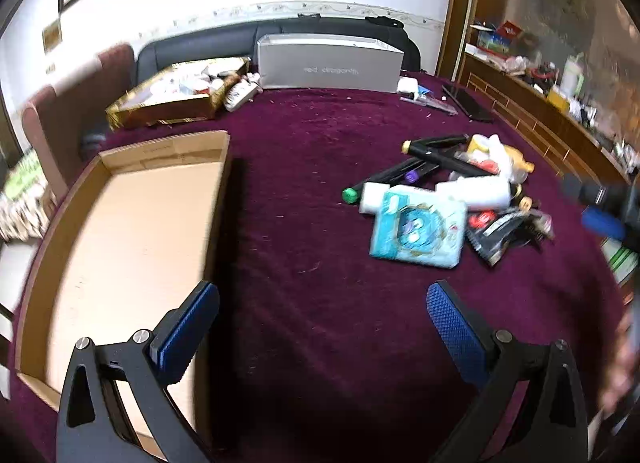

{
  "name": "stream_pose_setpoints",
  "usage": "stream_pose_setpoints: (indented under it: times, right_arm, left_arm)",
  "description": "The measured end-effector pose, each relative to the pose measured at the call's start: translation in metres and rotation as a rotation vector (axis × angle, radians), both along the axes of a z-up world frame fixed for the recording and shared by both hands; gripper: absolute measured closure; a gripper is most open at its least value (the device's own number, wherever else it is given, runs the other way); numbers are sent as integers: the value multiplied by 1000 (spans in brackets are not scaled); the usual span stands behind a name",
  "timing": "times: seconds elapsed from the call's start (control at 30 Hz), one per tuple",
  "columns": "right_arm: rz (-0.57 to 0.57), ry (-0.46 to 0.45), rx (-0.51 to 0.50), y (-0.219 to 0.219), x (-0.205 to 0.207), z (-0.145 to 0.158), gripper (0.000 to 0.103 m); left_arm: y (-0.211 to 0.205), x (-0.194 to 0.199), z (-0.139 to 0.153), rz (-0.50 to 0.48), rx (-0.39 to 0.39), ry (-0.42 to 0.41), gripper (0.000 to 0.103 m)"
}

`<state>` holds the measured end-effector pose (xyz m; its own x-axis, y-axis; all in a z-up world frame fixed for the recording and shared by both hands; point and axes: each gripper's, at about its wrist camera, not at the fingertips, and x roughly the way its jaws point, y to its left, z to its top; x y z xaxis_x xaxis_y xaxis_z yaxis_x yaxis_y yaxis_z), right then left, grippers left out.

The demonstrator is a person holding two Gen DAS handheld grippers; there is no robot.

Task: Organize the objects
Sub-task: 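Grasp the blue cartoon snack pack with the left gripper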

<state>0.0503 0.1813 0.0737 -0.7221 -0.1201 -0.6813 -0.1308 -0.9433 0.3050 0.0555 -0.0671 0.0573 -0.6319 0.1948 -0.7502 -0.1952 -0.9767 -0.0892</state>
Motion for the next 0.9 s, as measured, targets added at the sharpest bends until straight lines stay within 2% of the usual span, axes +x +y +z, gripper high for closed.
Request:
stream_pose_setpoints:
  times: [0.17, 0.3, 0.43, 0.5, 0.67, 0.8, 0.83, 0.87, 0.9]
  right_arm:
    - [4, -33, -24, 12, 0, -15, 0]
    - [-14, -37, -31, 22, 1, -16, 0]
    - [-29, -53, -48, 30, -1, -24, 0]
    - [-34, -61, -59, 31, -1, -27, 0]
    - [-37, -66, -59, 30, -1, -28, 0]
    - [-35, -68, -49, 28, -1, -28, 0]
    - [-35, -69, -45, 28, -1, -27, 0]
    - [-36, -69, -41, 28, -1, -27, 0]
    - [-37, -69, -39, 28, -1, -26, 0]
  left_arm:
    - [22, -19, -9, 10, 122, -30, 2]
    - [37, -29, -16, 11, 87, -19, 2]
    - [51, -37, -23, -20, 0, -8, 2]
    - [53, -41, -25, -18, 7, -17, 2]
    - [58, -62, -36, 8, 87, -76, 2]
    - [72, -65, -47, -54, 97, -127, 3]
    - [77, -59, -46, -84, 42, -101, 11]
    - [80, -57, -45, -101, 19, -99, 30]
    - [82, -54, -45, -115, -19, -99, 37]
